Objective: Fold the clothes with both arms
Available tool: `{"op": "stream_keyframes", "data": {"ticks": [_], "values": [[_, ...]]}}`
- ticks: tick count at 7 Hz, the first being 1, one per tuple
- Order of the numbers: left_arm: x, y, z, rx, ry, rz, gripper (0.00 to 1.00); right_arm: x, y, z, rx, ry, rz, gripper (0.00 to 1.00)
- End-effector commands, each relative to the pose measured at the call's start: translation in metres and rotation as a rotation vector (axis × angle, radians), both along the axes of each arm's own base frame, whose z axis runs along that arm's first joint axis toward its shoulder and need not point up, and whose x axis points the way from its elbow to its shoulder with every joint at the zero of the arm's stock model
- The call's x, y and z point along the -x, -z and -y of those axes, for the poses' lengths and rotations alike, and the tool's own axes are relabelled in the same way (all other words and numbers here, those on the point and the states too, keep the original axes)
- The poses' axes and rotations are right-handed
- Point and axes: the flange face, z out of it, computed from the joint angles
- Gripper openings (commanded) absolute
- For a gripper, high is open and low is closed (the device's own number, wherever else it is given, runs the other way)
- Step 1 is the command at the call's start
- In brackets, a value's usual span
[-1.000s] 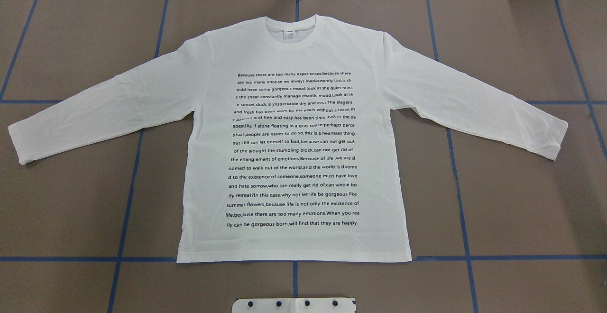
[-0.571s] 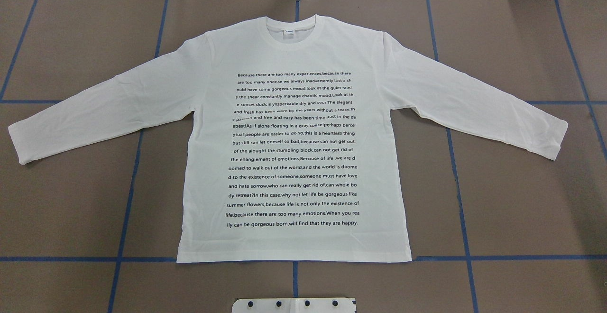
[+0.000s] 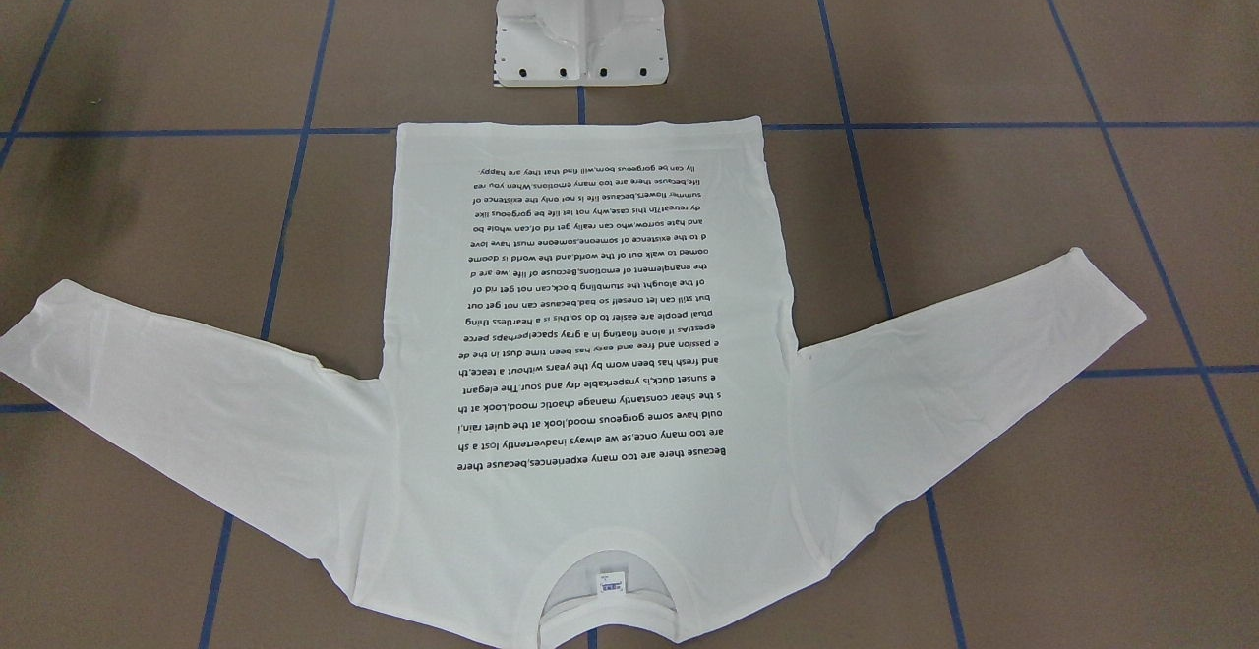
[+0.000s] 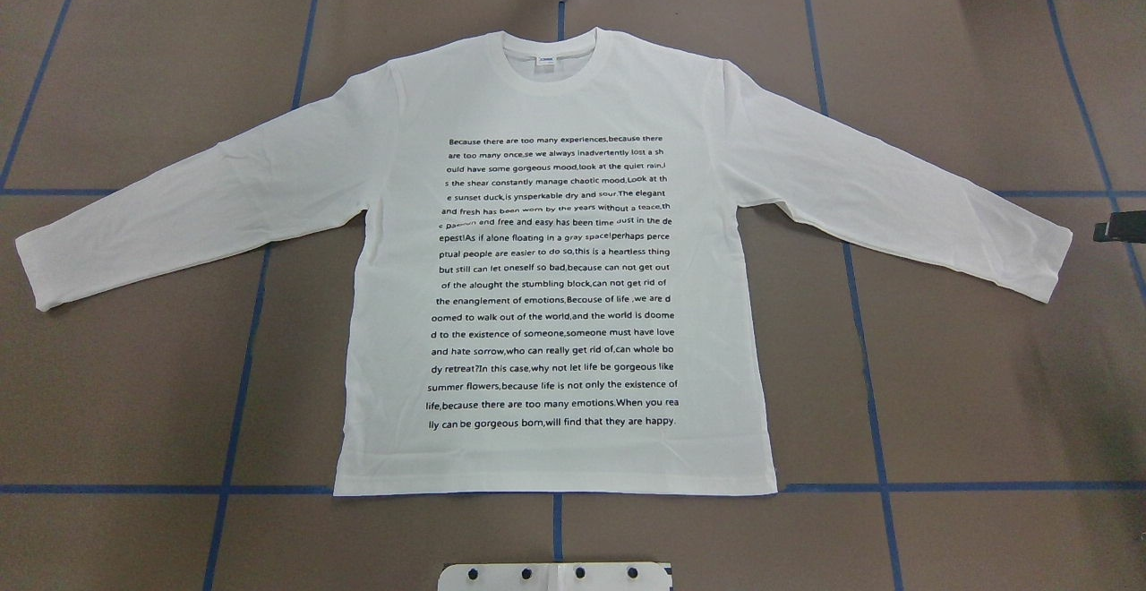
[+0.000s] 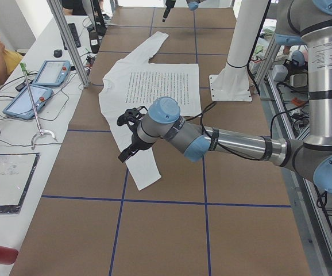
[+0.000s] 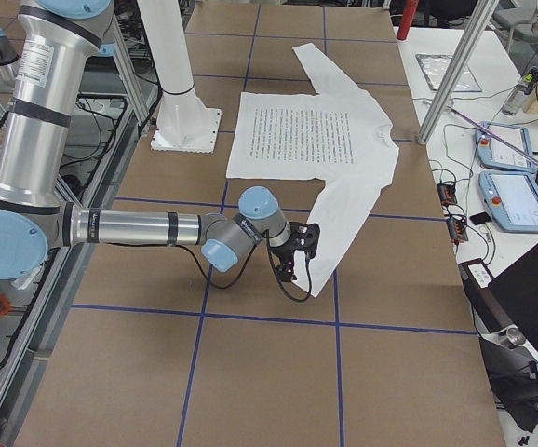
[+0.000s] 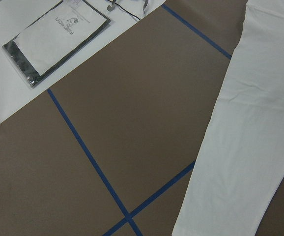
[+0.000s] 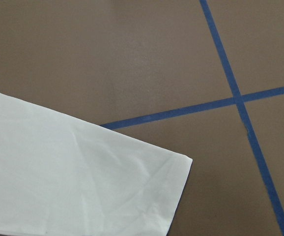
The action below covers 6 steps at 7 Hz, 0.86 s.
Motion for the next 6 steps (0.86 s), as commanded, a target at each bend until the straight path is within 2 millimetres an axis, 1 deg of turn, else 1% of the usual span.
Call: {"op": "stream_keyframes", "data": {"ticks": [1,2,3,5,6], "values": [[0.0,-0.001,-0.001,0.002,0.0,0.0,1.0,0.049,-0.025,0.003,-0.019,0.007,-0.057,0.98],[0.0,0.0,-0.001,-0.001,-0.001,0.0,1.0,0.058,-0.042,0.005,-0.032,0.019,-0.052,0.98],[0.0,0.0,-0.001,-0.001,-0.001,0.0,1.0,0.062,-0.051,0.004,-0.033,0.015,-0.036,0.96],[-0.001,0.0,-0.001,0.002,-0.011,-0.012,1.0,0.076,-0.051,-0.001,-0.027,0.022,-0.039,0.86],[-0.003,0.0,-0.004,0.004,-0.027,-0.031,1.0,0.08,-0.053,-0.002,-0.033,0.02,-0.052,0.84]]}}
